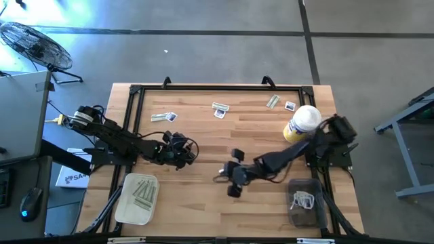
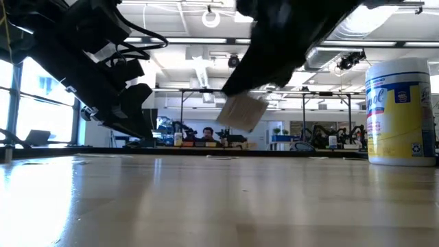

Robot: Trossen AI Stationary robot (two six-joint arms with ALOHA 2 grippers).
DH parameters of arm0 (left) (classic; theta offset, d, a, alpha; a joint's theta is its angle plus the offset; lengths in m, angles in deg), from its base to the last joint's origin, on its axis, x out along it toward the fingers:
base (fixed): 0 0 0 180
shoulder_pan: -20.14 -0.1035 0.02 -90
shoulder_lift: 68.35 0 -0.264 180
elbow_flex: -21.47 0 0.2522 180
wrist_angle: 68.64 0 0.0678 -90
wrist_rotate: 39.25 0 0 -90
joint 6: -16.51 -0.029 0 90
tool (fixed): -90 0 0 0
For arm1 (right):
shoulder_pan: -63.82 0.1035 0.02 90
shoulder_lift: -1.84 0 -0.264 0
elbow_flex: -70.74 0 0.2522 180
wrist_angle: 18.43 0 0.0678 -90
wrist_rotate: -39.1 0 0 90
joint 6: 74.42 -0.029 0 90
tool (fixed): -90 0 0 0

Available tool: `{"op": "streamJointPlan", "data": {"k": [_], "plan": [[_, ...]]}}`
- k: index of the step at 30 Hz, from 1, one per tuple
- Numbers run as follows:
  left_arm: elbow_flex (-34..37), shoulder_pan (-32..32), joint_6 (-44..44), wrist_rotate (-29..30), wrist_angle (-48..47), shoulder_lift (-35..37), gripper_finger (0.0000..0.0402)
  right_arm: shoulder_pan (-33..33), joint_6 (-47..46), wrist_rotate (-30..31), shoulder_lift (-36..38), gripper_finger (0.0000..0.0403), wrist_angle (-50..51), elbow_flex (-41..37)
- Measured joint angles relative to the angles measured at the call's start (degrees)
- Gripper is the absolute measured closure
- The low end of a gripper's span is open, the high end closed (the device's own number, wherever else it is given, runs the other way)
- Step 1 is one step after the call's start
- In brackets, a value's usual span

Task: Pick & Place First Aid Supplies
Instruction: Put the blue alcohol pad into the black bin

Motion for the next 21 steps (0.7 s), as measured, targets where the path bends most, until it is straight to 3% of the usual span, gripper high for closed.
{"op": "streamJointPlan", "data": {"k": [5, 11, 15, 21], "plan": [[0.0, 0.0, 0.0, 0.0, -0.2, 0.0, 0.0254, 5.2, -7.3, -1.3, 6.4, 0.0401, 9.2, 0.0], [0.0, 0.0, 0.0, -0.3, -0.7, 0.0, 0.0254, 13.3, -19.7, -8.4, 14.8, 0.0402, 24.0, 0.1], [0.0, 0.0, 0.0, -0.4, -0.8, 0.0, 0.0254, 20.4, -33.7, -11.1, 19.8, 0.0402, 33.7, 0.1], [0.0, 0.0, 0.4, -0.3, -0.7, 0.0, 0.0254, 32.7, -57.3, -10.3, 23.2, 0.0402, 49.6, 0.1]]}}
